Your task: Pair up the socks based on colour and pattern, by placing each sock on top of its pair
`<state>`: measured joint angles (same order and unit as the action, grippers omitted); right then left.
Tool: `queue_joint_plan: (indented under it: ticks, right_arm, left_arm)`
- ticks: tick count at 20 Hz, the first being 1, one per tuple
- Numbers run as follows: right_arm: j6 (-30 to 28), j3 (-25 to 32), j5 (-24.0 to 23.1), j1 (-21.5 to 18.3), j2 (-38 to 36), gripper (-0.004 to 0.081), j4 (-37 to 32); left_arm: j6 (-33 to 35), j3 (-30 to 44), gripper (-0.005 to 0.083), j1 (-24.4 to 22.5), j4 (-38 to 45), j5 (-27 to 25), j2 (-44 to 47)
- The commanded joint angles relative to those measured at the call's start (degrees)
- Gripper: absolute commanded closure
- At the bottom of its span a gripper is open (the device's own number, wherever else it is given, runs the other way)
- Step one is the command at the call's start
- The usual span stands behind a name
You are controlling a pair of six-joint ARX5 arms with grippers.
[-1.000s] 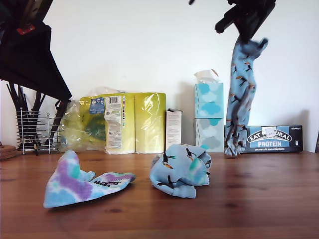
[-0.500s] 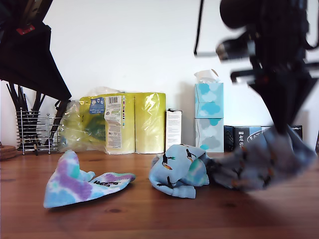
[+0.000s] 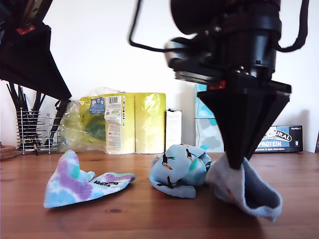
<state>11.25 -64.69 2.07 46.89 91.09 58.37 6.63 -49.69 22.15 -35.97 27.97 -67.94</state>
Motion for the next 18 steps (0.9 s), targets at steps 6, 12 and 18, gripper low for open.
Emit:
queue_joint_plan:
  ticks: [6,12,18]
  right_arm:
    - [1.0,1.8,0.3,0.7,0.3,0.0783,2.5]
    - [1.1,2.0,4.9,1.5,0.2,0.0404,2.4]
    - [0.8,-0.9,4.8,-1.1,-2.8,0.0387,2.3]
  left_arm:
    - [0.4,1.0,0.0797,0.1,-1.3,0.1,0.1]
    - [0.3,1.0,0.0797,0.1,-1.3,0.1,0.1]
    - [-0.6,1.0,0.0755,1.9,2.8,1.9,-1.1]
